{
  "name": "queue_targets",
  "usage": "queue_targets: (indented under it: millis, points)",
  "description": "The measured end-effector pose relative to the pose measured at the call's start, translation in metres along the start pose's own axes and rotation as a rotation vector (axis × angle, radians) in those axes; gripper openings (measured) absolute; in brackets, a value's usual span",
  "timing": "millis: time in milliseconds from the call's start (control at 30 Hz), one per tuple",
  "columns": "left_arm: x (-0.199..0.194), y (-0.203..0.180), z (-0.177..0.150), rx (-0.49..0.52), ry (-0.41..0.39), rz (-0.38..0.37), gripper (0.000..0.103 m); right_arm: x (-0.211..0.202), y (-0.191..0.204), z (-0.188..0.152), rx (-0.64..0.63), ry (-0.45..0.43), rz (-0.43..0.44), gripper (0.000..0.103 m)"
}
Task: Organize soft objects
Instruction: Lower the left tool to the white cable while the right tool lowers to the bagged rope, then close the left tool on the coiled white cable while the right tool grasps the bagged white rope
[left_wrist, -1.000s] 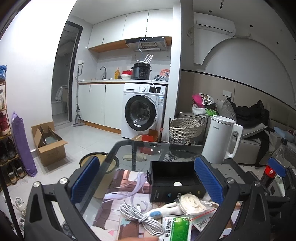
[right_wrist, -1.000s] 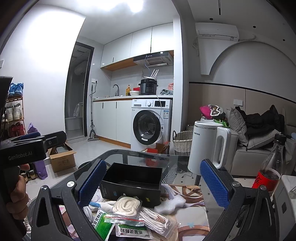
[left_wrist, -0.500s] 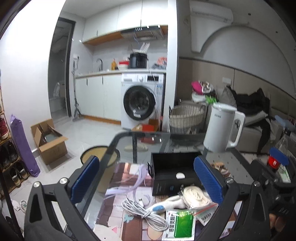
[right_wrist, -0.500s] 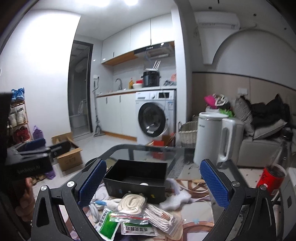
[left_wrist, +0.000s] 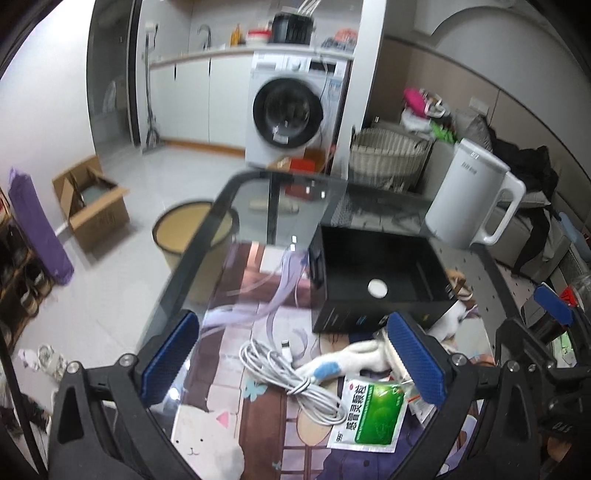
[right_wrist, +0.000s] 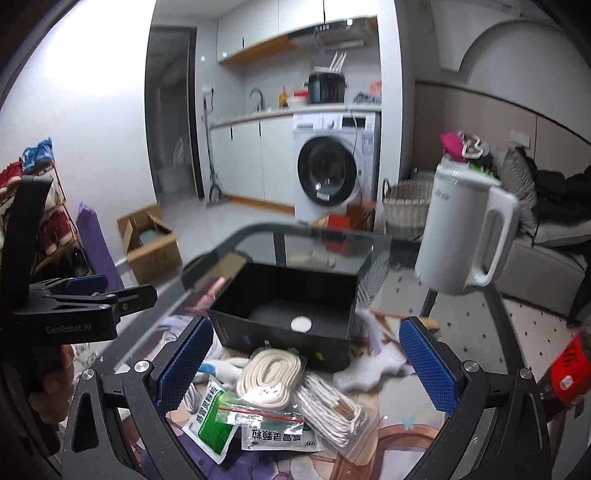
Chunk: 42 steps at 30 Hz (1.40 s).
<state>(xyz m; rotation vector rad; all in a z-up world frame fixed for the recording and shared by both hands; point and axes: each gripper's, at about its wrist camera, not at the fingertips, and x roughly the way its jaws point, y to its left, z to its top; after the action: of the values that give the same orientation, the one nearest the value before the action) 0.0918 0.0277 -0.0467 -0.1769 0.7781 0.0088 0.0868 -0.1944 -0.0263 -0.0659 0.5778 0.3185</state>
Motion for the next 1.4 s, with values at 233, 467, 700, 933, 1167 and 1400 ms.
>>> queue_targets:
  millis: [233,467,700,933,1167,1400]
  points:
    - [0.051,0.016,-0.01,-0.089,0.238,0.009,0.102,0.048,0.008,0.004,-0.017,0.169,0.022,0.103]
    - [0.087,0.031,-0.026,-0.218,0.417,0.048,0.102,0.071,0.026,-0.006,-0.101,0.235,0.0,0.103]
    - [0.097,0.026,-0.032,-0.231,0.47,0.031,0.102,0.095,0.025,-0.012,-0.084,0.339,0.017,0.103]
    - [0.104,0.017,-0.036,-0.202,0.51,0.005,0.091,0.122,0.021,-0.025,-0.022,0.467,0.074,0.083]
    - [0.111,0.007,-0.037,-0.134,0.542,-0.079,0.057,0.138,0.026,-0.038,-0.009,0.523,0.101,0.077]
    - [0.108,-0.002,-0.036,-0.032,0.537,-0.065,0.032,0.14,0.031,-0.043,-0.026,0.53,0.125,0.061]
